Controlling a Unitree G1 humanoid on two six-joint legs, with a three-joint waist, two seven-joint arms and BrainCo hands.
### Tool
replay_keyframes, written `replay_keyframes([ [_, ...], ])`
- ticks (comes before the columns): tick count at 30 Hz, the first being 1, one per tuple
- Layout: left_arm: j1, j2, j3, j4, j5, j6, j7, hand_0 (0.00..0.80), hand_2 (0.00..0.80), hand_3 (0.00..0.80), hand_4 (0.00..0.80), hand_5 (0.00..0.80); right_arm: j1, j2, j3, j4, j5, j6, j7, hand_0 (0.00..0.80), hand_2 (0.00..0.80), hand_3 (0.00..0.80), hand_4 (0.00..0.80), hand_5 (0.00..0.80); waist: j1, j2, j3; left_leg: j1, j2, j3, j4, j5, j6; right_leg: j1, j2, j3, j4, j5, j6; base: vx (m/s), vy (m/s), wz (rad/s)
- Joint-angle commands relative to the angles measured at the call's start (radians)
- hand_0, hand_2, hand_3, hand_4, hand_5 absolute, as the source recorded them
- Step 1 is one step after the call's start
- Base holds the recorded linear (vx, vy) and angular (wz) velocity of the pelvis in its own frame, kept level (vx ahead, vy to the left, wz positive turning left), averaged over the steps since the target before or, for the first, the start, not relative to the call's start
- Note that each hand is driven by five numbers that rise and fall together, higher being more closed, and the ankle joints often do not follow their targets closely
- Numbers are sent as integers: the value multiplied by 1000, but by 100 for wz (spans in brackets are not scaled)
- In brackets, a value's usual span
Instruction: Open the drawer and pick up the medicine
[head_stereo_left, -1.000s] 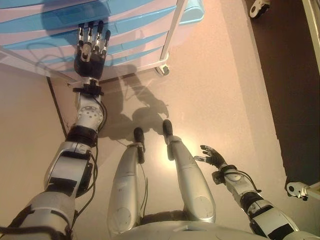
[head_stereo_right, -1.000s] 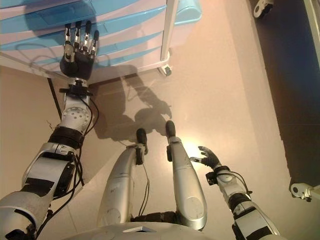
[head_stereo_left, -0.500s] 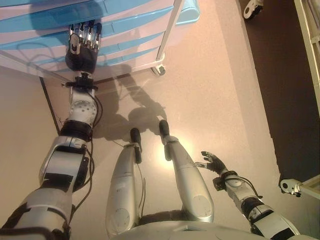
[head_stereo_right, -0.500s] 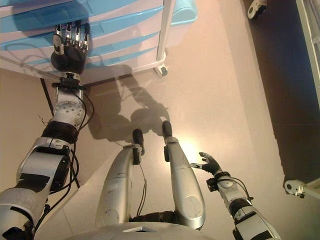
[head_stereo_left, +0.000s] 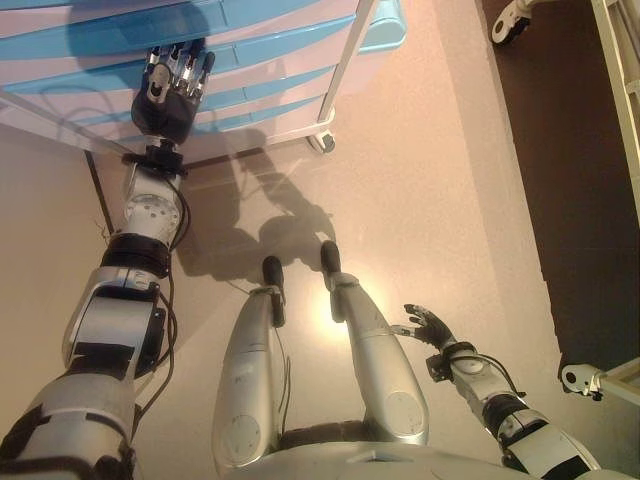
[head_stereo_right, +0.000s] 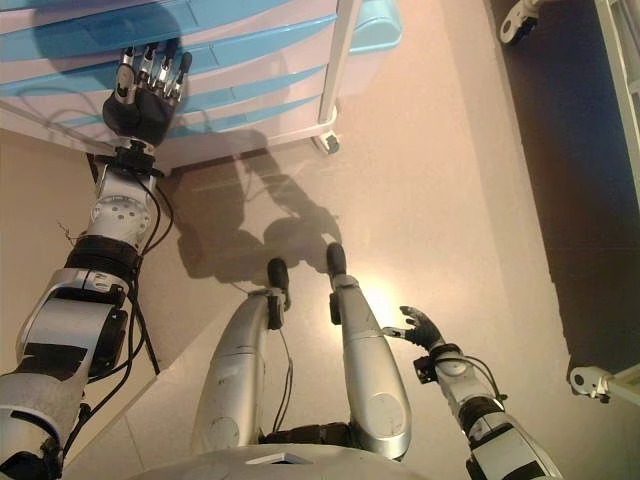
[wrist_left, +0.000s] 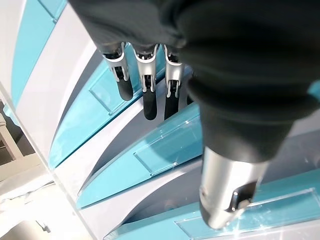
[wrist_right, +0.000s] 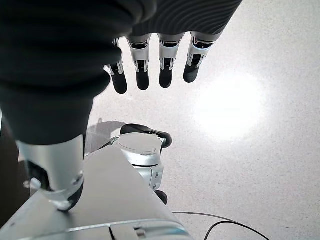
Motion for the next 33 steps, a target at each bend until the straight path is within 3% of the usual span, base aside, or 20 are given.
replay_keyframes([
  [1, 65, -49, -31, 154, 39, 91, 58, 0, 0, 0, 0, 0, 70, -16, 24, -41, 0, -10, 4, 0, 0, 0, 0, 0, -12, 21, -31, 60, -59, 34, -139, -3, 12, 24, 63, -25, 2, -22, -34, 0, 0, 0],
  [5, 83, -71, -40, 155, 49, 77, 40, 0, 0, 0, 0, 0, 66, -13, 26, -46, 0, -7, 3, 0, 0, 0, 0, 0, -9, 23, -31, 56, -61, 31, -141, 2, 10, 18, 65, -27, 8, -24, -36, 0, 0, 0],
  [10, 122, -111, -16, 155, -88, 96, -19, 0, 0, 0, 0, 0, 64, -9, 27, -55, -2, 3, -2, 0, 0, 0, 0, 0, -5, 20, -31, 55, -62, 25, -143, 2, 9, 15, 67, -31, 13, -29, -37, 0, 0, 0],
  [19, 183, -197, 20, 148, -201, 64, -125, 0, 0, 0, 0, 0, 53, 13, 31, -52, 13, 8, 2, 0, 0, 0, 0, 0, 11, -9, -31, 59, -56, 18, -152, 2, 3, 23, 75, -40, 10, -29, -35, -2, -45, 1],
  [33, 173, -163, 28, 136, -180, 9, -158, 0, 0, 0, 0, 0, 54, 8, 34, -54, 13, 15, 17, 0, 0, 0, 0, 0, 14, -10, -31, 64, -49, 18, -154, 3, 3, 23, 78, -43, 19, -32, -35, 0, -9, 1],
])
